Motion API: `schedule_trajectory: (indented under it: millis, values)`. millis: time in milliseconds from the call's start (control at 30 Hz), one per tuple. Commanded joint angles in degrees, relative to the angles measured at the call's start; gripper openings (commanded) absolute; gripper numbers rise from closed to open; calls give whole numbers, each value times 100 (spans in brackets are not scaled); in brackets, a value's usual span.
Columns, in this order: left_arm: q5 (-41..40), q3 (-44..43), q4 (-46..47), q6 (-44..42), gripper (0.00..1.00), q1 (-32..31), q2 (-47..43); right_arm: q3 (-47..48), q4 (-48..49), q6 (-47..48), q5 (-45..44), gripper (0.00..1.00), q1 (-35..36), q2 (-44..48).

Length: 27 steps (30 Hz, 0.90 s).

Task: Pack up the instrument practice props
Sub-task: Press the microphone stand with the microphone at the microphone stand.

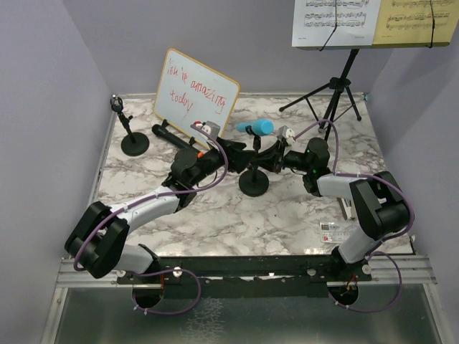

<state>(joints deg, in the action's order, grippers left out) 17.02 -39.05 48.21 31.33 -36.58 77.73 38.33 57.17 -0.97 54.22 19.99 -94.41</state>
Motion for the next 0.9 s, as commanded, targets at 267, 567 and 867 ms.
schedule_trajectory:
  millis: [267,567,867]
  values:
    - [-1202,-632,-22,-1506,67,-449,553,-151,-514,315,-289,0,139,-41]
    - [-1362,-924,-13,-1603,45,-513,991,-136,-514,335,-280,0,154,-94]
    - [-1305,-674,-13,-2346,0,-725,901,-157,-503,182,-422,5,155,-15]
